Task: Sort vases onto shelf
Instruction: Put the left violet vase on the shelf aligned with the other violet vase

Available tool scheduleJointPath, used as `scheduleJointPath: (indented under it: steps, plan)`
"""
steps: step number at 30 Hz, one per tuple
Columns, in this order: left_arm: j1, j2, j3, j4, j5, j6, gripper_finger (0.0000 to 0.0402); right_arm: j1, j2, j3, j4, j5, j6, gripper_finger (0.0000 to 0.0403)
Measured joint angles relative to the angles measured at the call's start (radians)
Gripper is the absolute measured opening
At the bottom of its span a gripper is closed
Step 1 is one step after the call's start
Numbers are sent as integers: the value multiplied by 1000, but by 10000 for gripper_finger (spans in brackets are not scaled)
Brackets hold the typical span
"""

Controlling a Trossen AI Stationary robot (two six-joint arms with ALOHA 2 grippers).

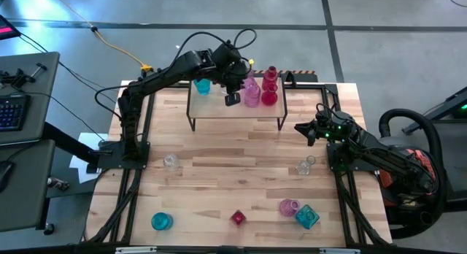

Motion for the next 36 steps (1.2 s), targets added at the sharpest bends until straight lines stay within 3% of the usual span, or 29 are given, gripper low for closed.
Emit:
scheduleJointPath:
  steps: [18, 27, 36]
  plan:
    - [-135, 0, -1, -50, -10, -164, 65, 0, 0, 0, 0, 0, 0, 73]
    - [-275, 0, -113, 2, -82, -228, 65, 0, 0, 0, 0, 0, 0, 73]
    - [-404, -4, -293, 3, -85, -294, 65, 0, 0, 0, 0, 0, 0, 73]
